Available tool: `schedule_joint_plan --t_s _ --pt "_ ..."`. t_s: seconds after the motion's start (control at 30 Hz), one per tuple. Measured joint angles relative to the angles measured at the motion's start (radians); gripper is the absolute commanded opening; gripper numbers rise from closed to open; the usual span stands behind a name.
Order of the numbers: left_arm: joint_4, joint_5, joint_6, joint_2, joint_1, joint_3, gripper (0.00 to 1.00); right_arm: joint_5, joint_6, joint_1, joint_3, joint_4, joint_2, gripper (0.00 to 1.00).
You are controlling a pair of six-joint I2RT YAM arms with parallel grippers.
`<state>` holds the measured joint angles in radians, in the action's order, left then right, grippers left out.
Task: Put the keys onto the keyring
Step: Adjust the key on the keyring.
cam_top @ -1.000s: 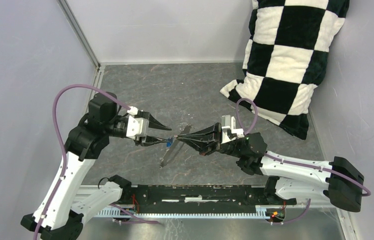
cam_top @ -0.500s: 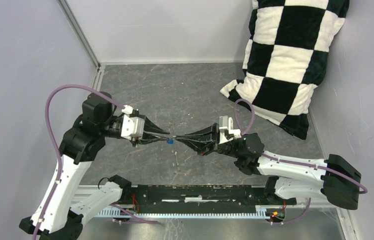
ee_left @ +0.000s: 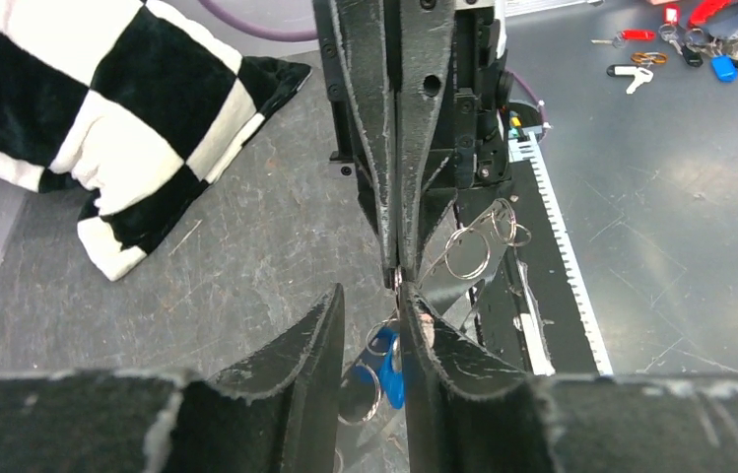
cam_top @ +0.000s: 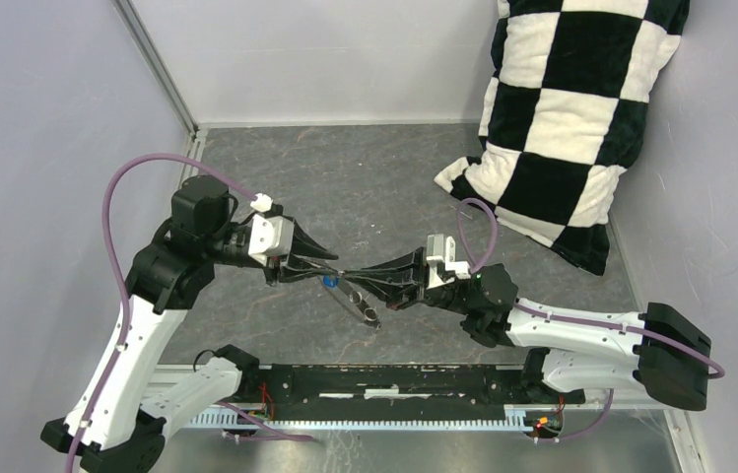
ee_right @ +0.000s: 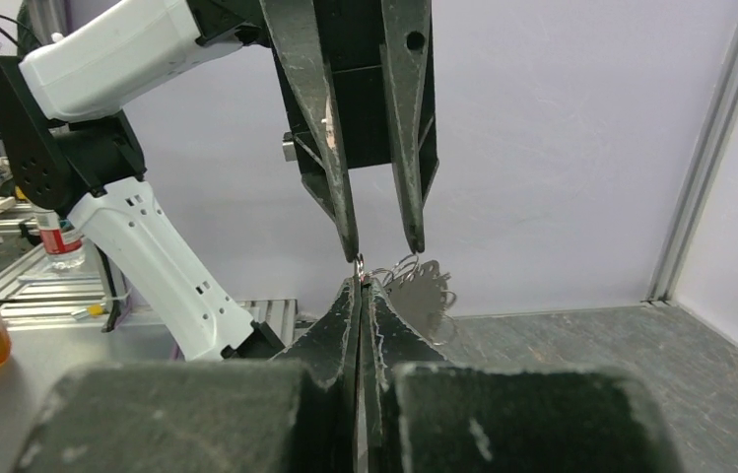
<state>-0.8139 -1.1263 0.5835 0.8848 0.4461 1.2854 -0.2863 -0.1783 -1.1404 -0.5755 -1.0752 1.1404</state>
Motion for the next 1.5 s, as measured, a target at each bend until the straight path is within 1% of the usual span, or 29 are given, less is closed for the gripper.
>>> schedule_joint_plan --t_s 0.23,0.4,0.47,0.5,0.57,0.7,0.77,0.93,1.0,1.23,1.37,1.43,1.5 --pt "-0.017 0.043 -0.023 0.01 0.0 -0.002 0.25 0.069 0.064 -0.028 -0.008 0.047 -0.001 0.0" --pt "-0.038 0.062 -0.023 0.01 0.0 -0.002 0.24 0.132 0.123 -0.061 -0.017 0.095 -0.01 0.0" --pt "-0.046 0.071 -0.023 0.01 0.0 -0.002 0.27 0.149 0.135 -0.069 -0.017 0.108 -0.014 0.0" --pt "-0.05 0.075 -0.023 0.01 0.0 -0.002 0.3 0.157 0.14 -0.071 -0.017 0.114 -0.015 0.0" --pt "-0.055 0.085 -0.023 0.01 0.0 -0.002 0.4 0.173 0.147 -0.076 -0.017 0.122 -0.018 0.0" --pt "-0.07 0.105 -0.022 0.004 0.0 -0.002 0.48 0.193 0.168 -0.077 -0.017 0.132 -0.029 0.0" --pt "-0.076 0.105 -0.022 -0.001 0.0 -0.002 0.5 0.199 0.176 -0.077 -0.017 0.134 -0.033 0.0" --pt "-0.08 0.106 -0.021 -0.014 0.0 -0.002 0.49 0.2 0.182 -0.077 -0.017 0.135 -0.033 0.01" --pt "-0.079 0.108 -0.021 -0.014 0.0 -0.003 0.48 0.198 0.183 -0.078 -0.017 0.135 -0.034 0.0" --pt "-0.079 0.105 -0.021 -0.007 0.0 -0.034 0.36 0.198 0.184 -0.083 -0.017 0.135 -0.033 0.0" --pt "-0.079 0.101 -0.021 0.003 0.0 -0.045 0.26 0.193 0.184 -0.084 -0.017 0.139 -0.032 0.0" --pt "-0.079 0.098 -0.021 0.009 0.0 -0.045 0.2 0.191 0.184 -0.084 -0.017 0.139 -0.032 0.0" --pt "-0.079 0.095 -0.021 0.011 0.0 -0.045 0.11 0.19 0.184 -0.084 -0.017 0.139 -0.031 0.0"
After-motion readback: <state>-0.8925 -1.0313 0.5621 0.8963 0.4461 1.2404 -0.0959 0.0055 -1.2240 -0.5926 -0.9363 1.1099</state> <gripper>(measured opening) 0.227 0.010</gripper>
